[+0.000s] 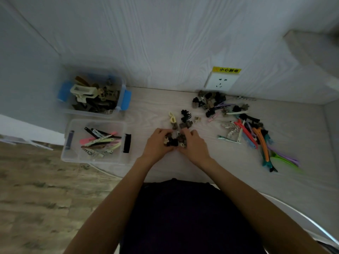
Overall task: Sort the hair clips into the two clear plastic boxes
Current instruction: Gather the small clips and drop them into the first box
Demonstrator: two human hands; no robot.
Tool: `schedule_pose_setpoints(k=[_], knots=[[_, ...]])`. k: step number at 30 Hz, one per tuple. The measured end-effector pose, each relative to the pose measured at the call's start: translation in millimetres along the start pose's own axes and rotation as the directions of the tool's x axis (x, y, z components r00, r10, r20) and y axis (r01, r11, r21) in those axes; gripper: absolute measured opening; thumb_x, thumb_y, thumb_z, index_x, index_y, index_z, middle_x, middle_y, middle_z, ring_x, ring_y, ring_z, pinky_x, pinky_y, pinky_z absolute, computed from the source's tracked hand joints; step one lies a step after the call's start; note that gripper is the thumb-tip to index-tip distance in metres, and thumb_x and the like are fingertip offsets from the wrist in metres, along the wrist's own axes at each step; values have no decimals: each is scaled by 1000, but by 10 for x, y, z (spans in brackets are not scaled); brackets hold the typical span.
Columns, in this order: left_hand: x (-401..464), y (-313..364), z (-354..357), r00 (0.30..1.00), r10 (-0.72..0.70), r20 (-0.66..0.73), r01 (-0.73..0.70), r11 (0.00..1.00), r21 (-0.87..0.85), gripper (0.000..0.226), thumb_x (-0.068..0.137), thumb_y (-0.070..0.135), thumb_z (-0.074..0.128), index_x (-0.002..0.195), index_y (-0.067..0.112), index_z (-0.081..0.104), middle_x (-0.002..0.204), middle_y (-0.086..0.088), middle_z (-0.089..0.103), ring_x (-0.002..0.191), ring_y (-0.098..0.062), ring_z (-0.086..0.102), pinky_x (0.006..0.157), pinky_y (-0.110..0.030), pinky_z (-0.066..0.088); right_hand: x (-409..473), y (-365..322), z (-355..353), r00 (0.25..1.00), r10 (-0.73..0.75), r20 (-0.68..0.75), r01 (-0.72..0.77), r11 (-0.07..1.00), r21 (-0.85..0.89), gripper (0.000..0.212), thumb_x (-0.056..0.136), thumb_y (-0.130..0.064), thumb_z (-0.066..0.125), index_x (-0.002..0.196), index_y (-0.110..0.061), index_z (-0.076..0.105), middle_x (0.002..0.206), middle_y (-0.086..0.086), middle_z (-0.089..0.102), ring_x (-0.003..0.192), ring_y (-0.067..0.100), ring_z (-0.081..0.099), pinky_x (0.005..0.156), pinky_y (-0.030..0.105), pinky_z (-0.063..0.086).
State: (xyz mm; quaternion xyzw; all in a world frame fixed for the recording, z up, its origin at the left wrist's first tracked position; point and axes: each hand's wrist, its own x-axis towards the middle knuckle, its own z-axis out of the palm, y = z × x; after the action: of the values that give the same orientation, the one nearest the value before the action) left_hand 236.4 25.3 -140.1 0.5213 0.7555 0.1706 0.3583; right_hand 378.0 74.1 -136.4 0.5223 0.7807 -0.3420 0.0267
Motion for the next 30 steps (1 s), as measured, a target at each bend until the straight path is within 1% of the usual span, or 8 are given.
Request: schedule_pose_setpoints(k=[6,10,12,18,22,24,26,30], knots=[[-25,38,-60,1000,6,20,-4,998,-69,44,75,21,74,115,18,58,118,-9,56,105,-23,55,85,-26,40,7,-25,10,999,25,-41,-18,987,157,33,81,-23,63,110,-20,47,103,13,53,86,32,55,67,32,38],[-53,33,-68,999,11,35,-5,988,-157,41,78,24,71,117,19,59,118,-7,58,108,-22,55,89,-27,41,-48,-48,-9,996,52,-69,-20,917,398,31,80,-12,63,108,-16,51,101,6,61,88,26,59,76,45,52],[-75,43,-82,999,33,28,-27,979,-201,39,81,24,69,118,20,58,120,-6,57,109,-19,54,87,-23,41,-91,-57,-33,996,67,-63,-29,879,475,32,82,-9,61,111,-18,51,99,1,59,83,22,61,77,45,55],[-138,96,-225,993,101,-57,-114,939,-324,36,80,16,70,114,20,60,115,-2,58,104,-12,55,84,-11,40,-168,-200,-179,990,59,-130,20,846,533,34,84,-8,64,115,-17,54,89,-12,57,68,5,63,70,27,57],[-148,58,-614,972,149,-183,-205,919,-338,39,80,10,68,116,19,58,114,5,56,101,-3,51,87,-1,38,-74,-597,-384,980,-83,-183,168,837,520,32,83,-6,64,112,-13,55,92,-2,60,61,0,62,62,9,50],[-110,20,-816,961,149,-233,-221,920,-324,42,79,7,68,119,16,57,116,3,57,103,-5,51,89,-8,41,57,-808,-470,977,-142,-158,205,834,512,34,81,-6,65,114,-11,55,96,0,59,65,2,61,61,8,49],[-99,-124,-1103,949,108,-296,-201,931,-304,44,78,7,68,119,17,57,115,2,58,103,-6,52,85,-4,40,244,-1142,-476,976,-194,-102,219,837,501,38,79,-6,66,115,-12,55,99,1,60,71,9,62,63,11,51],[-66,-400,-1629,906,19,-422,-130,963,-237,45,76,13,72,119,16,58,114,-2,61,102,-12,55,85,-13,37,655,-1729,-399,961,-276,-20,252,844,474,46,75,-6,70,118,-11,55,111,11,64,98,20,60,85,28,48]])
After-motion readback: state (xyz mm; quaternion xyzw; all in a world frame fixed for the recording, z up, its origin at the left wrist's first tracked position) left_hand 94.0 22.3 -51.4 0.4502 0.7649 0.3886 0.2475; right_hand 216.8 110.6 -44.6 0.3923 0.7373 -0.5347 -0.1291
